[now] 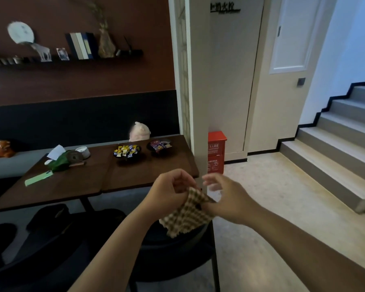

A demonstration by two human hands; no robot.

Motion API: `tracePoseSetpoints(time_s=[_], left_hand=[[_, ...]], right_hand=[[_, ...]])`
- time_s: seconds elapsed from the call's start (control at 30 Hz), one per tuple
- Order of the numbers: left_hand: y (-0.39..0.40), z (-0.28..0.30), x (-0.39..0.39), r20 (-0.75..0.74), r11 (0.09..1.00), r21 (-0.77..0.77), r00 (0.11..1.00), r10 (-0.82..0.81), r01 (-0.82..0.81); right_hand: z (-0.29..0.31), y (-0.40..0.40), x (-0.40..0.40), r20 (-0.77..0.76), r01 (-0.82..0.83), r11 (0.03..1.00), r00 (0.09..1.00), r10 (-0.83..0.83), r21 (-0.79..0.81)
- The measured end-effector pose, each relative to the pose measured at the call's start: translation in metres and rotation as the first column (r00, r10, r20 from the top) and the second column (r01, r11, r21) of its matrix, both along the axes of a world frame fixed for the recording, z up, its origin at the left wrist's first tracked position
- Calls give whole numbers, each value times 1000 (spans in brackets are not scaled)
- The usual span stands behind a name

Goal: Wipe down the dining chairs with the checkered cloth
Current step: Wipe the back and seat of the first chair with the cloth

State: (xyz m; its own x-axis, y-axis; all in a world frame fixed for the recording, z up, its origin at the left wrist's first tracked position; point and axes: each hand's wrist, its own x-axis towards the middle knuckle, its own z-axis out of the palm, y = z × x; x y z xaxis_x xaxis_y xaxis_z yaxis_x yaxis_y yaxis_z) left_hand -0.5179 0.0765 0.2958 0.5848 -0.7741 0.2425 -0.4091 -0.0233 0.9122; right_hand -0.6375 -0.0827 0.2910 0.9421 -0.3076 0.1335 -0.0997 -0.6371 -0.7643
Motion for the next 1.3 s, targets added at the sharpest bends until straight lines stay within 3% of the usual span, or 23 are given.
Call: tracePoseSetpoints(time_s=[0.07,0.23,0.43,0.6,0.8,0.97,1.07,1.17,1.3], left_hand=[[-14,-9,-10,80,998,30,995,51,-54],[-52,-36,-34,176,982,103,975,139,-159],[-75,-78,-34,-69,949,146,954,292,-280],[-89,-114,-2,-243,923,222,899,364,-314],[-120,-175,77,-301,910,293,876,378,-292],[-159,-239,158,-337,871,448,864,374,-203],[-182,-278,187,-375,840,520,841,390,-158],[-200,-312,200,-434,815,554,777,457,-170],[-221,-347,201,-545,775,591,596,589,-225]], right_hand=[[-14,-9,-8,-80,40,998,996,-36,51],[-39,-45,-40,-177,92,994,979,-101,-58],[-62,-109,-50,-356,273,958,907,-226,88],[-93,-151,-17,-421,491,821,836,-351,291],[-157,-175,66,-454,623,618,779,-433,480],[-221,-177,154,-468,710,460,701,-538,534],[-259,-175,194,-407,707,532,705,-581,465],[-295,-168,215,-363,640,638,769,-527,428],[-334,-160,230,-486,544,705,815,-315,456]])
